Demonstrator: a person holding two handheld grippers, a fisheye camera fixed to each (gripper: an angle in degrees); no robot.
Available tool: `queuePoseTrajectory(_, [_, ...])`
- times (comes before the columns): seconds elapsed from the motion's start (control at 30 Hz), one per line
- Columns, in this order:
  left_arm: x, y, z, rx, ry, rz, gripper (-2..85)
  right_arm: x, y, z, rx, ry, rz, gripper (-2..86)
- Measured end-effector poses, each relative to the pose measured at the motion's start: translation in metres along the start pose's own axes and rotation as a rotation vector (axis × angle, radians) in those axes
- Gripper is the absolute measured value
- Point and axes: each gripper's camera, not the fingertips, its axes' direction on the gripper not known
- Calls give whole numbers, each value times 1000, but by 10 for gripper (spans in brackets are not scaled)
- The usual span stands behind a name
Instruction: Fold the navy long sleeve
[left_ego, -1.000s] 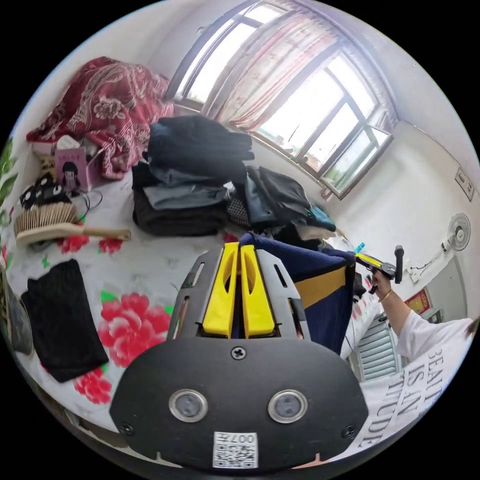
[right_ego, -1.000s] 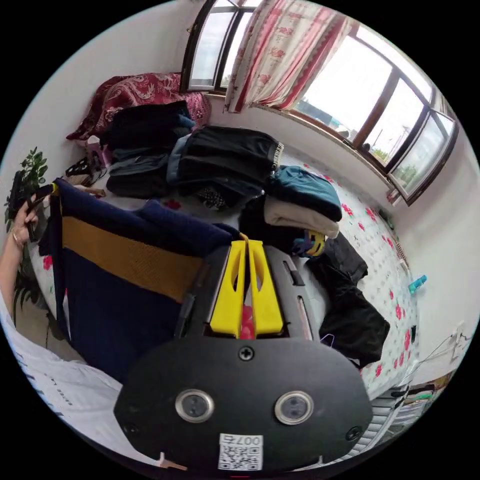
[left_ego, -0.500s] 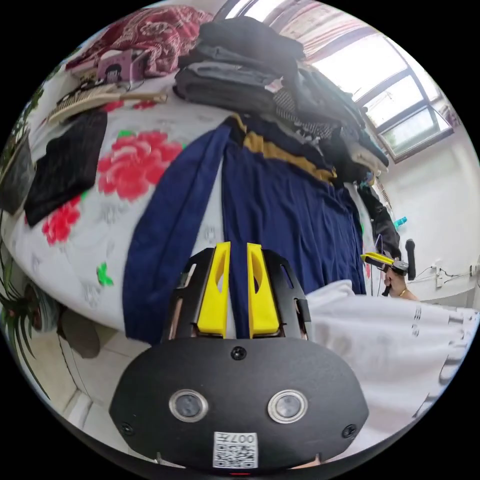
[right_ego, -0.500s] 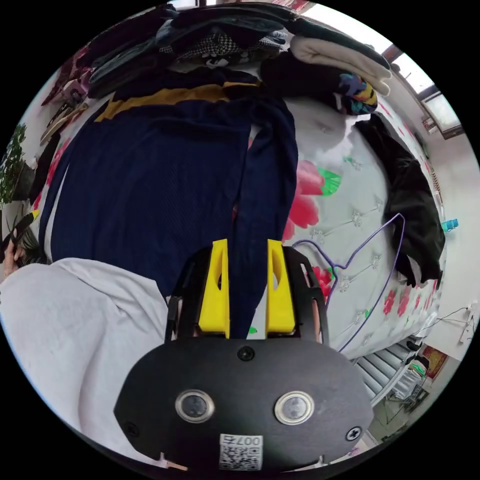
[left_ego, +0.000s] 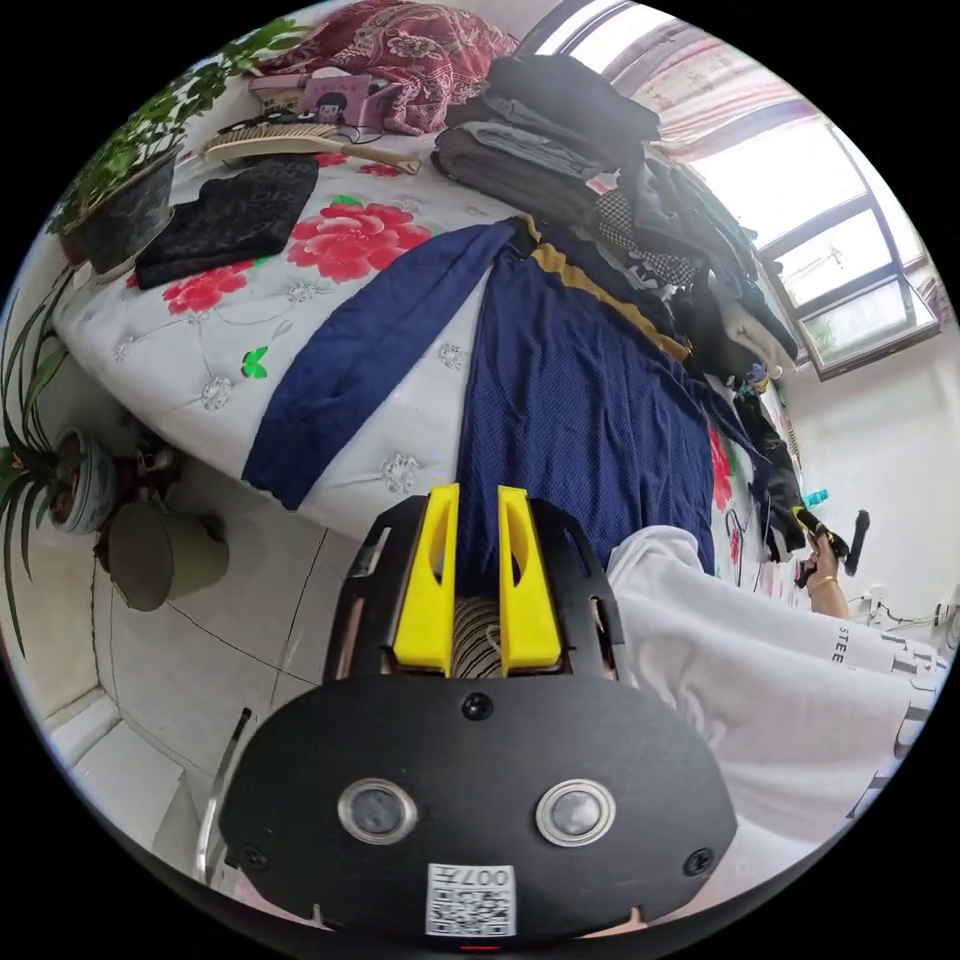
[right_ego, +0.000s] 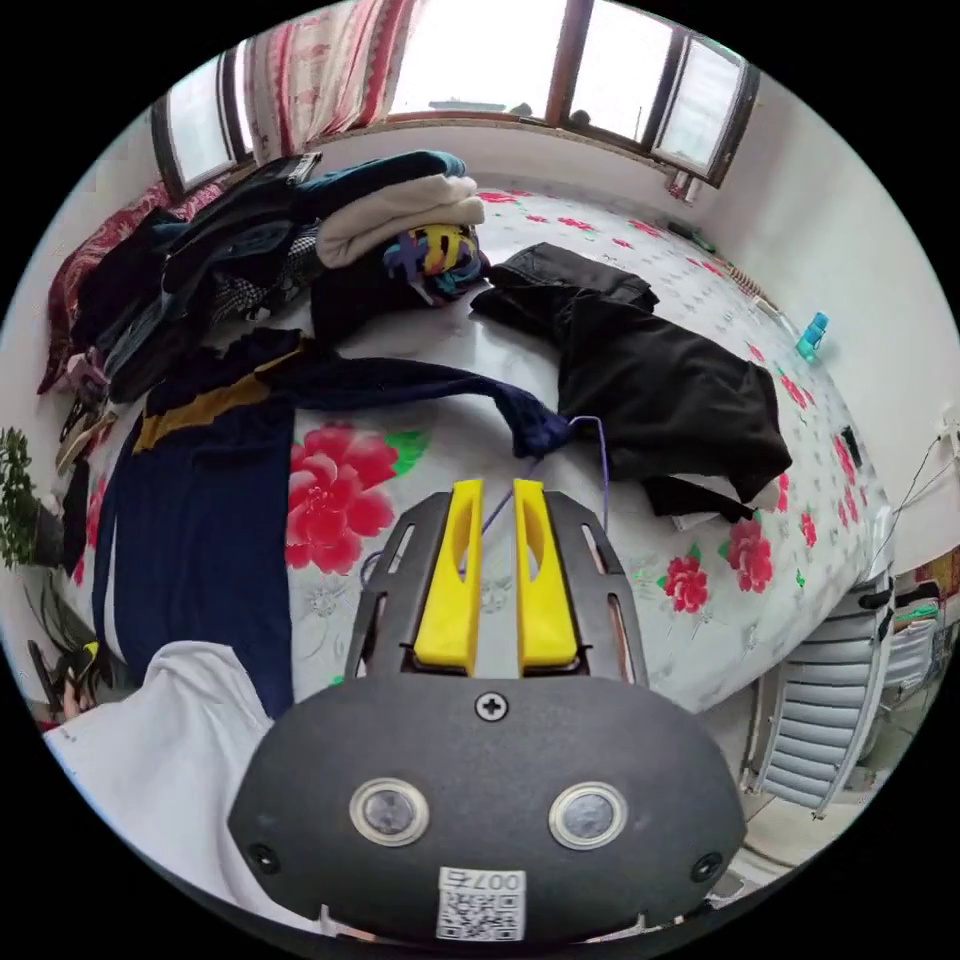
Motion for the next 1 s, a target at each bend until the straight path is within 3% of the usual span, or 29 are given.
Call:
queuePoseTrajectory(0.13, [-7,27,12,-18,20,-66,80,-33,60,15,-119,-392,-190,68])
queuePoseTrajectory(0.23, [-9,39,22,-34,6,-79,83,-62,104,35,-236,-502,-285,76])
queuePoseTrajectory(0.4, [-5,33,40,-61,-35,-20,93,-67,126,44,-278,-523,-221,61])
queuePoseTrajectory(0.5, [-1,23,50,-106,-109,9,81,-76,125,40,-334,-516,-306,33])
queuePoseTrajectory(0.57, [-6,17,47,-139,-112,2,15,-82,124,32,-360,-529,-409,13])
queuePoseTrajectory(0.7, [-11,10,18,-119,27,88,-2,-52,109,-3,-219,-524,-362,2])
queuePoseTrajectory(0.83, [-47,7,-46,70,255,9,-6,6,86,-55,-45,-581,-237,0])
queuePoseTrajectory(1.0, [-70,0,-47,98,341,-64,-5,-2,75,-52,-97,-574,-276,6])
